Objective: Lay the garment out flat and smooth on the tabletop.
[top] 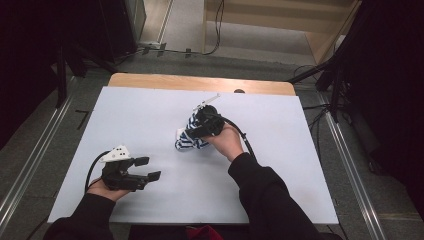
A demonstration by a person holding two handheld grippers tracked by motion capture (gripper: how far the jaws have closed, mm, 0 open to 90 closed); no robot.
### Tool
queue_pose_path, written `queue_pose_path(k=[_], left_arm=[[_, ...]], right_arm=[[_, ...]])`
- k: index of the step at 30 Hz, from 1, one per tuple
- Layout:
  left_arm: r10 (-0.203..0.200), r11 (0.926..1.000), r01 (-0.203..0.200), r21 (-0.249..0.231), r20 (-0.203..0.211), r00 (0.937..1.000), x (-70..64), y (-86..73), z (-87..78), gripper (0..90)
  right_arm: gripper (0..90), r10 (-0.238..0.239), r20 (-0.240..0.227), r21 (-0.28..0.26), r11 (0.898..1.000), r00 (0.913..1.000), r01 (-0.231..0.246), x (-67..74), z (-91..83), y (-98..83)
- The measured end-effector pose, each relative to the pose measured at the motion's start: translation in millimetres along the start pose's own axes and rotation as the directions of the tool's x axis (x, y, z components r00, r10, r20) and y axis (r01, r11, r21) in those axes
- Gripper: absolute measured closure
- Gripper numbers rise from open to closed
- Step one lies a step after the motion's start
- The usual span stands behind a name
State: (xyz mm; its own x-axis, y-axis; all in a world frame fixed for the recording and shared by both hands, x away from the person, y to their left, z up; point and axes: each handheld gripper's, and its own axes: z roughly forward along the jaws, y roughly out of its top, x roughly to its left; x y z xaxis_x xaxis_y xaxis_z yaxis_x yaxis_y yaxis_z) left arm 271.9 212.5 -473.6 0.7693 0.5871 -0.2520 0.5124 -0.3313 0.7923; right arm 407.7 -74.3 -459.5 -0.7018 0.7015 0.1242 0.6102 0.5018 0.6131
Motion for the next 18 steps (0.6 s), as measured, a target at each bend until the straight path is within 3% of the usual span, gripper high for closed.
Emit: queue_pose_path(k=[2, 7, 14, 18], left_arm=[[-0.001, 1.0, 0.001, -0.001, -0.001, 1.0, 0.0, 0.0, -0.2, 25.6], [-0.002, 1.0, 0.002, 0.0, -0.002, 1.0, 0.5, -0.3, -0.2, 25.6], [-0.003, 1.0, 0.003, -0.001, -0.005, 1.0, 0.5, -0.4, -0.1, 25.6], [-0.002, 1.0, 0.002, 0.0, -0.006, 1.0, 0.6, -0.4, -0.1, 25.6]], right_arm=[[55.7, -0.003, -0.011, 0.005, 1.0, 0.9999, 0.003, -4.5, 2.9, -2.0], [66.9, 0.087, -0.048, 0.009, 0.996, 0.9951, -0.087, -11.9, -5.3, -2.5], [67.7, 0.076, -0.048, -0.036, 0.996, 0.9959, -0.078, -12.2, -33.6, -6.6], [67.6, 0.092, -0.068, -0.059, 0.994, 0.9934, -0.096, -16.5, -48.4, -16.9]])
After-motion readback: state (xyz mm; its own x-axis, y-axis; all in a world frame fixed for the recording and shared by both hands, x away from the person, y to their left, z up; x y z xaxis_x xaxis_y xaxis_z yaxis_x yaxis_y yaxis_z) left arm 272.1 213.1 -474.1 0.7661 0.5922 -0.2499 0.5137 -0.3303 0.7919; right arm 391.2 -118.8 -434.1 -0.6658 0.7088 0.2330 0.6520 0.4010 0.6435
